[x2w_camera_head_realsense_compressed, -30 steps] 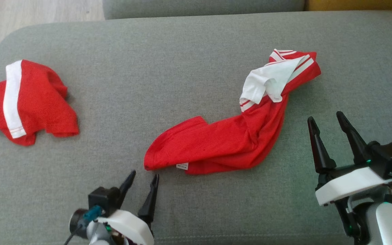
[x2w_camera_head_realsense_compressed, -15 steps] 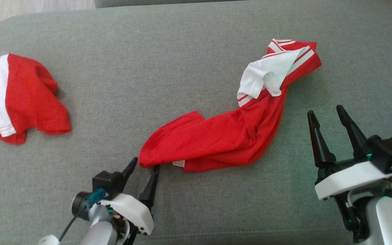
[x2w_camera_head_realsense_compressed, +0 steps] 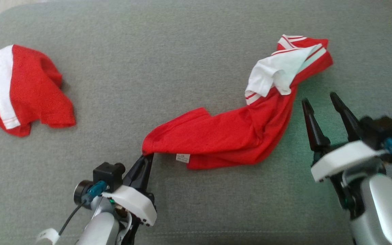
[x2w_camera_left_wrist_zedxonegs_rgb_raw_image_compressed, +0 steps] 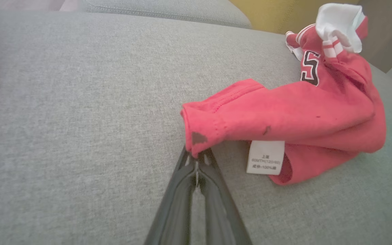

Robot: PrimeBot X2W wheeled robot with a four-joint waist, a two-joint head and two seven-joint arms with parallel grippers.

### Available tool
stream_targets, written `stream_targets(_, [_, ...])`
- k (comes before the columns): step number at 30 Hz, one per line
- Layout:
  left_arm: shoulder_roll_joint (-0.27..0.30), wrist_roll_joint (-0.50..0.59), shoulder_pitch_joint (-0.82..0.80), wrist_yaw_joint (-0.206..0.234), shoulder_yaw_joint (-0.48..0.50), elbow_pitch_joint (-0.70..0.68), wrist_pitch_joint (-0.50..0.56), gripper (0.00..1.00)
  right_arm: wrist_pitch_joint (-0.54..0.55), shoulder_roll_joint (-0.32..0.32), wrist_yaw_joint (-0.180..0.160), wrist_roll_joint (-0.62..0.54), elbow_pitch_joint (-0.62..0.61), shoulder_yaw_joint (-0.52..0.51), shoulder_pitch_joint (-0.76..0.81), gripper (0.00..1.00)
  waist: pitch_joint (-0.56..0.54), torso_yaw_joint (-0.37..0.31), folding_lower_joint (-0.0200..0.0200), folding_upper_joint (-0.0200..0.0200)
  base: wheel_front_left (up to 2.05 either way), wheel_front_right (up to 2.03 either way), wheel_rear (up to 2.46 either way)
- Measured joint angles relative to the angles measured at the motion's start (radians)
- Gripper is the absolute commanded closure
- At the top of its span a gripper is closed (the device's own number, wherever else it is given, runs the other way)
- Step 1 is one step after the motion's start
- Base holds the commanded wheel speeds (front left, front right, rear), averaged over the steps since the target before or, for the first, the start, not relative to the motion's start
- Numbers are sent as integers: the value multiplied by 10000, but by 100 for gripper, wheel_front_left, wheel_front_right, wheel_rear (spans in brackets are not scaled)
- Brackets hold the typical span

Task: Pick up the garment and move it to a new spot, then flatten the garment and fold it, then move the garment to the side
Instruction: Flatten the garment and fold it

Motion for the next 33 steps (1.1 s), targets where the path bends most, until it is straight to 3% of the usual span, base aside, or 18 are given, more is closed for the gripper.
stream_targets(13, [-148, 249, -254, -90, -194, -522, -2, 100, -336, -616, 0, 207, 3799, 1327, -2671, 0, 425, 694, 0, 0, 0, 0, 0])
stream_targets(14, [-148, 249, -255, -92, -213, -564, -2, 100, -405, -635, 0, 215, 4013, 1354, -2819, 45, 444, 718, 0, 0, 0, 0, 0])
stream_targets(15, [-150, 249, -257, -92, -232, -612, -2, 100, -474, -652, 0, 247, 4209, 1396, -2965, 98, 462, 736, 0, 0, 0, 0, 0])
stream_targets(23, [-111, 184, -241, -165, -198, -888, -2, 100, -1208, -742, 0, 295, 4571, 1430, -3382, 100, 353, 765, 0, 0, 0, 0, 0])
stream_targets(33, [487, -364, -163, -161, 305, -2884, 625, 100, -1440, -989, 0, 290, 2633, 326, -2925, 100, -124, 543, 0, 0, 0, 0, 0])
